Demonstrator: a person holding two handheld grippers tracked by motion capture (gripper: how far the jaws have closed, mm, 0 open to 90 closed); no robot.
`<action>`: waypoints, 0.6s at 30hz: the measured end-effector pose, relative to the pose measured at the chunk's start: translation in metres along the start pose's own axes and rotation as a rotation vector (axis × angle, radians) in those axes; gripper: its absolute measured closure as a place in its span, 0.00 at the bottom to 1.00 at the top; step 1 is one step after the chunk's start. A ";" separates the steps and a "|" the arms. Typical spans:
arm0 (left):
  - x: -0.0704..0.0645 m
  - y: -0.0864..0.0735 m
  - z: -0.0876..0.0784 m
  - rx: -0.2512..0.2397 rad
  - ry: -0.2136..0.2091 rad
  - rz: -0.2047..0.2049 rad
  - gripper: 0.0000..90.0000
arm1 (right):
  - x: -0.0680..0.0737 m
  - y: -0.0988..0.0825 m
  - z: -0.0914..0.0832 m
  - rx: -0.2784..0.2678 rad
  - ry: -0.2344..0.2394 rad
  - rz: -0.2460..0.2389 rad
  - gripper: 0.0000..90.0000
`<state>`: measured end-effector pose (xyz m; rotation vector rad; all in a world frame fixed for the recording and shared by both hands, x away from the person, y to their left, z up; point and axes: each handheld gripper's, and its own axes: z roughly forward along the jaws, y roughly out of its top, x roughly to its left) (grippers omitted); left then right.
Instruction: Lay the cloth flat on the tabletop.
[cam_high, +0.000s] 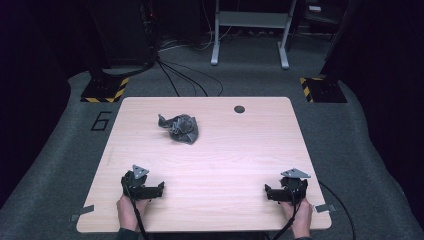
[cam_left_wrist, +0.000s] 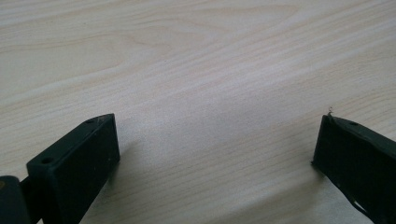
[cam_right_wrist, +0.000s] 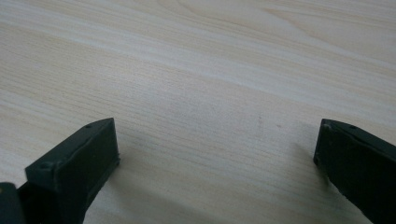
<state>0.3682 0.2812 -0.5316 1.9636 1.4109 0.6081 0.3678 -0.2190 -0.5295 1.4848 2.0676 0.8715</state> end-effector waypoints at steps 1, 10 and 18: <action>0.000 0.000 0.000 0.000 0.000 0.000 0.00 | 0.000 0.000 0.000 0.000 0.000 0.000 0.00; 0.000 0.000 0.000 -0.003 -0.008 0.006 0.00 | -0.002 0.003 0.003 0.000 0.015 -0.012 0.00; 0.006 0.002 -0.002 0.016 -0.033 0.008 0.00 | -0.003 0.003 0.003 0.002 0.024 -0.024 0.00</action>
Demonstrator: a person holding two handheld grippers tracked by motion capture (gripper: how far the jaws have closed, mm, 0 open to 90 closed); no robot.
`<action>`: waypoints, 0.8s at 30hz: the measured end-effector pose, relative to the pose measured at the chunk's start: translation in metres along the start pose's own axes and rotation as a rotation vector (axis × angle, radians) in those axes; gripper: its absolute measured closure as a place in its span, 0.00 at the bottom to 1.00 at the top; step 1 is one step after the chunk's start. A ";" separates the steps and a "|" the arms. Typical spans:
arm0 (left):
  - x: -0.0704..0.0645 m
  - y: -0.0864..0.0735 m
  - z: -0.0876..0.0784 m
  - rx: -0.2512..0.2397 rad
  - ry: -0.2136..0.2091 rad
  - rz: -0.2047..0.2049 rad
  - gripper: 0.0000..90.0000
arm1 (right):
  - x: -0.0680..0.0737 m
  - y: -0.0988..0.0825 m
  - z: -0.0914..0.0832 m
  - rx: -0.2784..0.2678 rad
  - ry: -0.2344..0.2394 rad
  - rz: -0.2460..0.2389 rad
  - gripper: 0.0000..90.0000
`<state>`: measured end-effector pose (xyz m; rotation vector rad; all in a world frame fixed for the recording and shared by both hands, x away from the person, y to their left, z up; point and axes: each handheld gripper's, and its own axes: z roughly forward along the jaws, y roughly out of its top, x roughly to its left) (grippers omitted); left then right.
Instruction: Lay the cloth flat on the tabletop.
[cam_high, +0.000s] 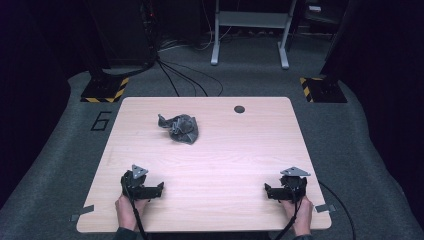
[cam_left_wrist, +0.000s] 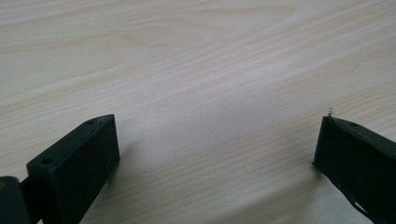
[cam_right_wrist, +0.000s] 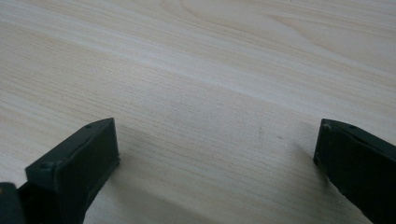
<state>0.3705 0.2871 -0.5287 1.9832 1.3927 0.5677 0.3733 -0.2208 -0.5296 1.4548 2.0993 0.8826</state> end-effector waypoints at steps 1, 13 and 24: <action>0.001 0.001 0.000 -0.009 -0.001 -0.004 0.00 | 0.000 0.000 0.000 0.000 0.000 0.000 0.00; 0.013 0.048 -0.009 -0.049 -0.044 0.025 0.00 | 0.000 0.000 0.000 -0.005 -0.008 0.004 0.00; 0.016 0.098 0.008 -0.061 -0.063 0.069 0.00 | 0.000 0.000 0.000 -0.006 -0.008 0.002 0.00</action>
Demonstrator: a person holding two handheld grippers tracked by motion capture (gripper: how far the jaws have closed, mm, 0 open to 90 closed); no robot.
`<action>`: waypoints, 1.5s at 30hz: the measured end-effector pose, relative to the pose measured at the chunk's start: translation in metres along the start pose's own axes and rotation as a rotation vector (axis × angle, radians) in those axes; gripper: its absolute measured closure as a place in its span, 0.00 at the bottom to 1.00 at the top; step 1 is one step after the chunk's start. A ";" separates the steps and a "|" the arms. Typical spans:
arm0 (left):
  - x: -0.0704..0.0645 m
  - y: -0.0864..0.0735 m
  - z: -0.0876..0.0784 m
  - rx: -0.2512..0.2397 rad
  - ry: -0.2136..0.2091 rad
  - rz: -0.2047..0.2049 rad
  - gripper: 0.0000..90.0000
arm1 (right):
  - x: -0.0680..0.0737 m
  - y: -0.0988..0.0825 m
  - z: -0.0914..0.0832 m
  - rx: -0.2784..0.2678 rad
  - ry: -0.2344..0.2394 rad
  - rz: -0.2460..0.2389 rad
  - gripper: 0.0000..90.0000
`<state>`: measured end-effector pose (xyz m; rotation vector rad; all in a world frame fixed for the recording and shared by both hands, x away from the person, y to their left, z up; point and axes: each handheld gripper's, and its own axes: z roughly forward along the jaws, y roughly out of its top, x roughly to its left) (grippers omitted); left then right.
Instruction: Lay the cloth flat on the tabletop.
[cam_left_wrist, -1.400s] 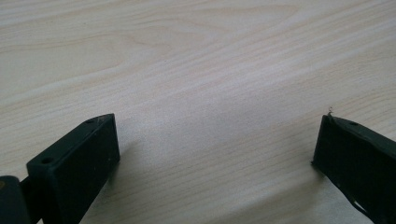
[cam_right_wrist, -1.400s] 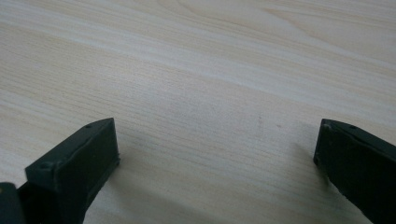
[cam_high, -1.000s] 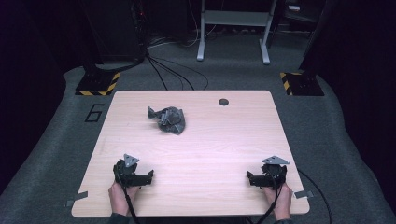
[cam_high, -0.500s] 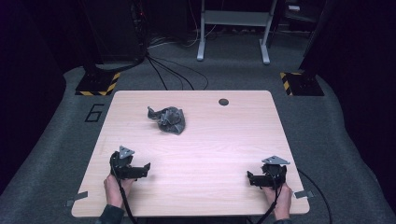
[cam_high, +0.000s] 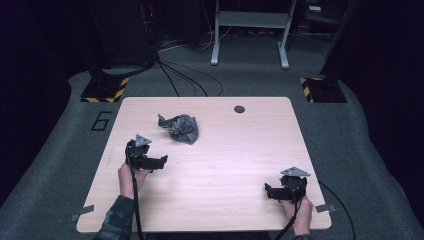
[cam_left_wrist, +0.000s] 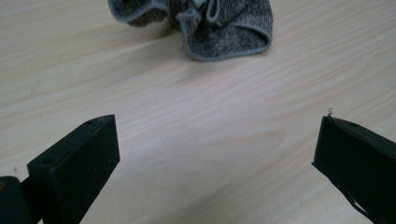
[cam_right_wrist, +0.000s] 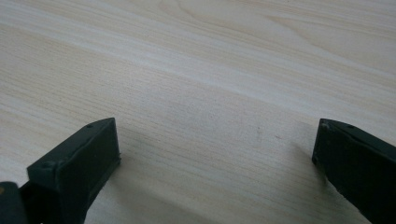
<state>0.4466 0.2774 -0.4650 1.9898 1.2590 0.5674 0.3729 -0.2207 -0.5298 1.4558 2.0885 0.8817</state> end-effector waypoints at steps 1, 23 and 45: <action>0.001 0.003 0.001 0.003 0.001 0.007 0.00 | 0.000 0.000 0.000 0.000 0.000 0.000 0.00; 0.013 0.087 0.061 0.001 -0.024 0.020 0.00 | 0.000 0.000 0.000 -0.002 -0.001 0.000 0.00; 0.018 0.082 0.124 0.110 -0.059 -0.095 0.48 | -0.001 0.000 -0.001 -0.006 -0.001 -0.004 0.02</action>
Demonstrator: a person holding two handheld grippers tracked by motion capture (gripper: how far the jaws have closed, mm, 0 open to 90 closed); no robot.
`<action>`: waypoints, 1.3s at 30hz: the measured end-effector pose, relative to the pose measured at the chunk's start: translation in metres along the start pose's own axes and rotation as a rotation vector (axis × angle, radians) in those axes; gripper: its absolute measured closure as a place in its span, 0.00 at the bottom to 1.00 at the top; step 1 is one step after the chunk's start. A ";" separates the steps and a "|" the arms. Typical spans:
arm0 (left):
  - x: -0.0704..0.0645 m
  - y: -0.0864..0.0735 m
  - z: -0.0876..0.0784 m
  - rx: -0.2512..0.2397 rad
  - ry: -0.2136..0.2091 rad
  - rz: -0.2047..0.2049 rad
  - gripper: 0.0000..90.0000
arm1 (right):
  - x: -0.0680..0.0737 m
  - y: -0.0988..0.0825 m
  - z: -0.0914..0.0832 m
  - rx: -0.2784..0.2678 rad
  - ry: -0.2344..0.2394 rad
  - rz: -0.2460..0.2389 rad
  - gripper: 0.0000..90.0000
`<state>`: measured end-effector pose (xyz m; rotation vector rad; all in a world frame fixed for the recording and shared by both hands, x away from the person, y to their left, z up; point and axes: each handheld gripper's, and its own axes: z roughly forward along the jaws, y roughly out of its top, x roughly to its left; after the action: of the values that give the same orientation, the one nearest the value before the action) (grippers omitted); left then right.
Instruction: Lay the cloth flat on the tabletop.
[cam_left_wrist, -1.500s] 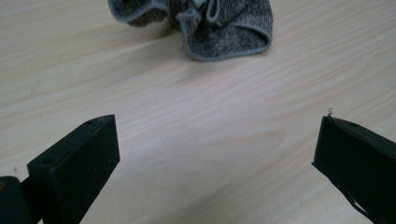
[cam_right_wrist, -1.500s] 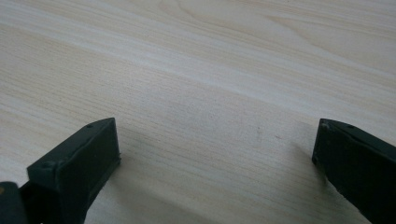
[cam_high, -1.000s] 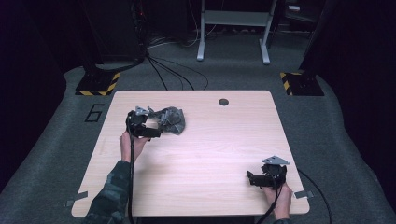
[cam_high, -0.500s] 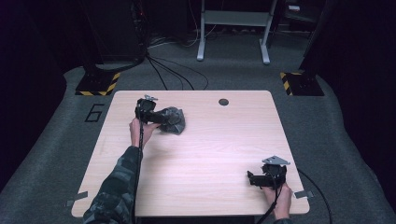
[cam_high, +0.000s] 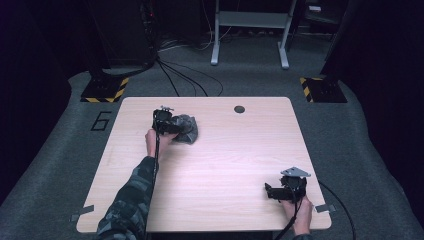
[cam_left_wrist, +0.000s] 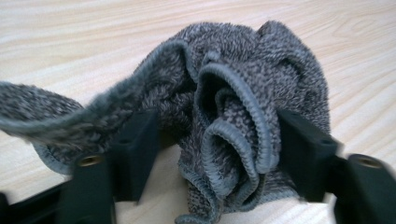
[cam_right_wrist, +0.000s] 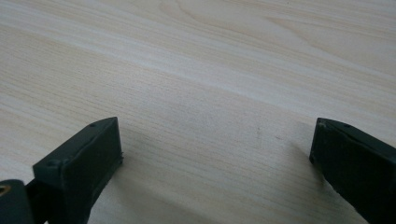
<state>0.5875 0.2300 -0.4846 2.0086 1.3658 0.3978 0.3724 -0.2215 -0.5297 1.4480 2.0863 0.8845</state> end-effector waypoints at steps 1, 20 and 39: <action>0.000 -0.002 0.003 0.011 0.001 0.003 0.49 | 0.000 0.000 0.000 0.000 0.000 0.000 0.02; -0.009 -0.018 -0.001 -0.088 -0.011 0.036 0.88 | 0.000 0.000 0.000 -0.006 -0.004 0.002 0.03; -0.044 -0.022 -0.057 -0.178 -0.078 0.166 0.88 | -0.001 0.000 0.000 -0.007 -0.006 0.001 0.04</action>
<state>0.5211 0.2154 -0.4529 1.9734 1.0804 0.4928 0.3722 -0.2222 -0.5295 1.4462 2.0763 0.8861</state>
